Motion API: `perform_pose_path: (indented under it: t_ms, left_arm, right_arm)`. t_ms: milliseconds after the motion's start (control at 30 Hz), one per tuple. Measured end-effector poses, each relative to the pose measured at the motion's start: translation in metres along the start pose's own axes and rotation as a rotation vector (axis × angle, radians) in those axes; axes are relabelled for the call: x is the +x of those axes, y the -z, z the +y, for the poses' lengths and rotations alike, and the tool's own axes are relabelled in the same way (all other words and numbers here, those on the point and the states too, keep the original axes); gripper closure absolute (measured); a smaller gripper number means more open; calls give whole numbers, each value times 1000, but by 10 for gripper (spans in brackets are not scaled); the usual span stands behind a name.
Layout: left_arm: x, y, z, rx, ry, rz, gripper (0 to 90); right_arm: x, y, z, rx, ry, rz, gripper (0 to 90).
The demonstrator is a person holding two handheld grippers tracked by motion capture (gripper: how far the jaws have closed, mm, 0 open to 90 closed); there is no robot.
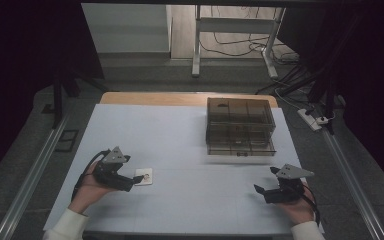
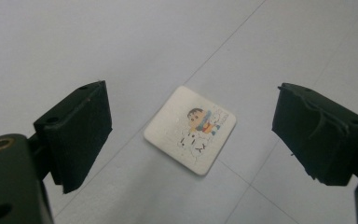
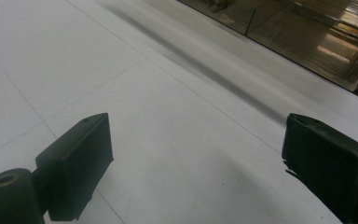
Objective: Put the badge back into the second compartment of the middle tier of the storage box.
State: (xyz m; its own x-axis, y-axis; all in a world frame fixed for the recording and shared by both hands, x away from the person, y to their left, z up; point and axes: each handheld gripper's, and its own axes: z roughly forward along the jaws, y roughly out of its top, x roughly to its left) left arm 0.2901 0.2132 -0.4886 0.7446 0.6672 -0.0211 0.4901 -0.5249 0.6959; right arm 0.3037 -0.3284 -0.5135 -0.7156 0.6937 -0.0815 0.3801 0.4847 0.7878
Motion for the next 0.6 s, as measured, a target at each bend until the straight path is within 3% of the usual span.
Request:
perform_pose_path:
  t_ms: [267,600]
  left_arm:
    - [6,-11,11,38,-29,-31,117]
    - [9,-30,23,113,-92,-114,116]
  right_arm:
    - [0,0,0,0,-1,-1,83]
    - [0,0,0,3,-2,4,83]
